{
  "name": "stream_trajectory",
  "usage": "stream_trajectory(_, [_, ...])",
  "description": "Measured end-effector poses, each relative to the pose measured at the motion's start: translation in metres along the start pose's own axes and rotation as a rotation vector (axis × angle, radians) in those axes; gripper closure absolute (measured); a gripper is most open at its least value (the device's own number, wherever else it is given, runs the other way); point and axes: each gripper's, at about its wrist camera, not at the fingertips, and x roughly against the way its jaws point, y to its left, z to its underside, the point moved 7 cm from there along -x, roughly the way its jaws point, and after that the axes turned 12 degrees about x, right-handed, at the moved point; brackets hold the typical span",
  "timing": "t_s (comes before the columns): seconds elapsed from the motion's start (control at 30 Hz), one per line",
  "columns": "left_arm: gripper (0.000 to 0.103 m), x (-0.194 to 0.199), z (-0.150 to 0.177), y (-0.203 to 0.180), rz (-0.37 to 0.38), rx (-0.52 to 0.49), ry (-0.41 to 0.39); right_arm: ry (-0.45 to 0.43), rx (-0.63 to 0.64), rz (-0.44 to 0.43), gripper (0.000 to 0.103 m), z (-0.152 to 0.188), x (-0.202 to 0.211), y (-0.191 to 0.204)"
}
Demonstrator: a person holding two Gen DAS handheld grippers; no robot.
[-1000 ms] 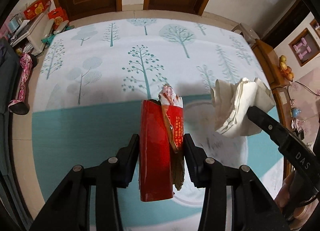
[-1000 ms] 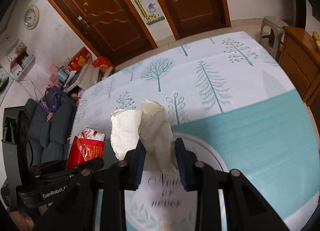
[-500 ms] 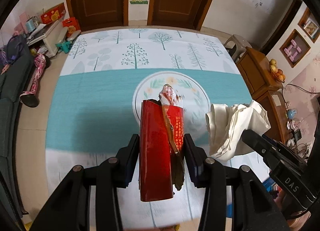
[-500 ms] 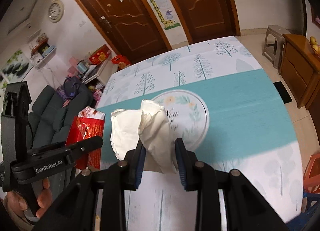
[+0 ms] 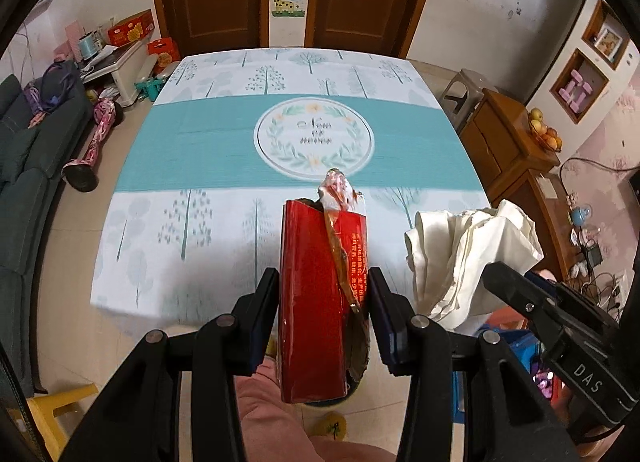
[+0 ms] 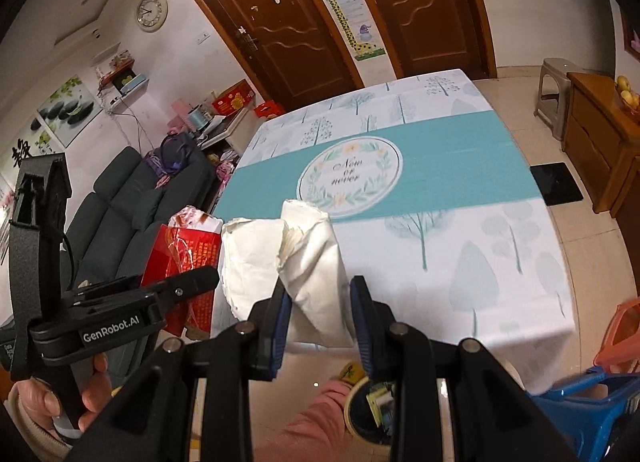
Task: Collect trash
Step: 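Carry the red carton and white tissue down over the black bin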
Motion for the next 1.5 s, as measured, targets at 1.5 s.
stream_trajectory(1.5, [0.053, -0.3, 0.276, 0.057, 0.033, -0.329, 0.355, 0.358, -0.271, 0.202, 0.069, 0.365, -0.211, -0.074])
